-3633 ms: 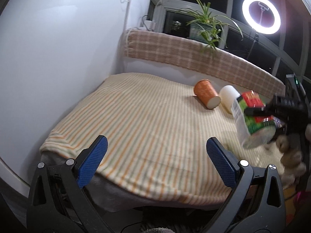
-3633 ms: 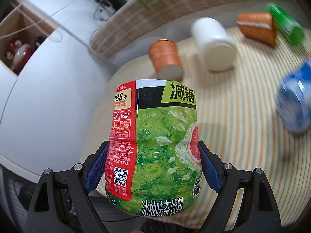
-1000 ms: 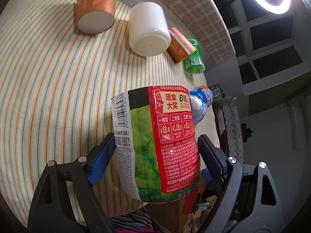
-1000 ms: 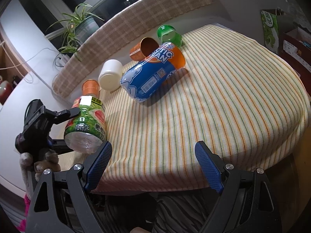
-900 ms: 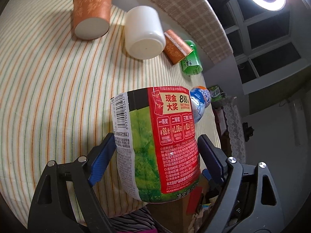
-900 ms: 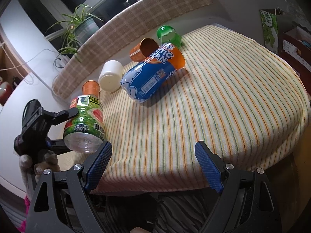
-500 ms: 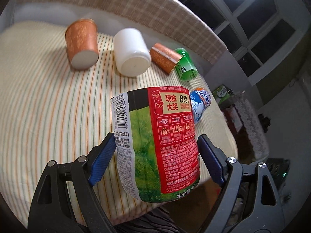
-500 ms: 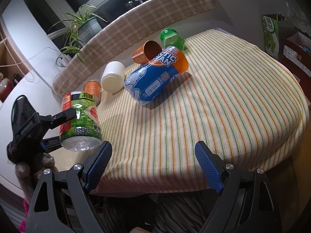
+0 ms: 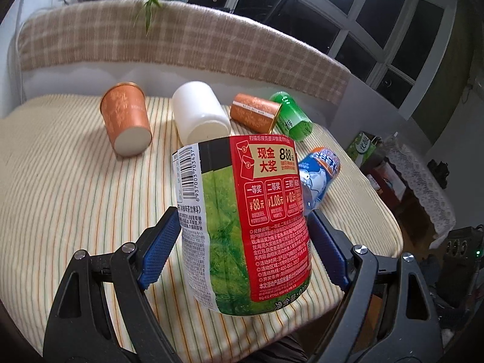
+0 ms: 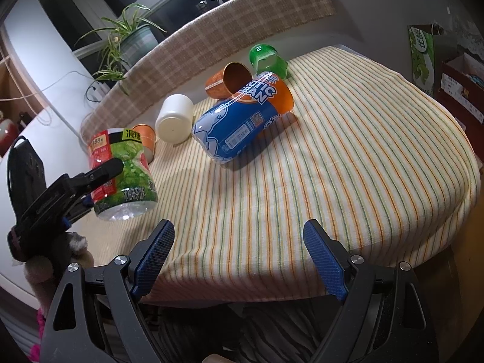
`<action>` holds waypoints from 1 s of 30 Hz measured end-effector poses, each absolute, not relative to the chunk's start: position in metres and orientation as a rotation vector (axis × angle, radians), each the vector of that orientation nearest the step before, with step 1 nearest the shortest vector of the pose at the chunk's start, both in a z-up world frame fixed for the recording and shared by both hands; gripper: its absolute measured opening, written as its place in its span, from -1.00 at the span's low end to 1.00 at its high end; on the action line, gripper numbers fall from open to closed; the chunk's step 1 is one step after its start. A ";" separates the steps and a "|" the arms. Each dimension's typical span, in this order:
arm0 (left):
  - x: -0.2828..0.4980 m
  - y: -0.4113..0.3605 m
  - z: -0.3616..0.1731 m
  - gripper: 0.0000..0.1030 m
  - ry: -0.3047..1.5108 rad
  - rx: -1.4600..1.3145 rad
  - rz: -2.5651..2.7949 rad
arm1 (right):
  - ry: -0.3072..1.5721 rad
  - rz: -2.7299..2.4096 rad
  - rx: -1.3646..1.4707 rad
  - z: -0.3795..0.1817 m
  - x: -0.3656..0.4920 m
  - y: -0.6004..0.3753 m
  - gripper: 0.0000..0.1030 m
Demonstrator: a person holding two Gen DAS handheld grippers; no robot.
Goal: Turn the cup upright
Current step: 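Rotate the held drink cup with the left gripper so its opening faces up, then lower the drink cup base-down onto the table and open the left gripper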
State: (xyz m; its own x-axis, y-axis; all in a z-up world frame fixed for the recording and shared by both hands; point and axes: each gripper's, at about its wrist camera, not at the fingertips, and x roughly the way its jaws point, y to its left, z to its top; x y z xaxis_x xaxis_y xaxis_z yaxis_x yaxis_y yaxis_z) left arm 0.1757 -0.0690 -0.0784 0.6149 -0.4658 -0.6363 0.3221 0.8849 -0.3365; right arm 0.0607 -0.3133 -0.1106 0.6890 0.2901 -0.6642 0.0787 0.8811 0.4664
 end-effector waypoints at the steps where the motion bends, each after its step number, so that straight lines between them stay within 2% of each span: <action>1: 0.177 -0.070 -0.079 0.69 0.779 -0.195 -0.459 | 0.811 0.124 0.491 -0.111 0.060 -0.313 0.70; 30: 0.156 -0.076 -0.099 0.69 0.743 -0.113 -0.450 | 0.823 0.148 0.483 -0.111 0.058 -0.304 0.70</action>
State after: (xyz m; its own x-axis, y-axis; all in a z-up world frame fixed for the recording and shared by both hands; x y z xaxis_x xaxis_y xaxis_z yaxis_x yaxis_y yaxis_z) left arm 0.1560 -0.0763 -0.0993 0.6467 -0.4336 -0.6275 0.3550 0.8993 -0.2555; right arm 0.0585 -0.3038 -0.1109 0.6765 0.3101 -0.6680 0.0579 0.8818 0.4680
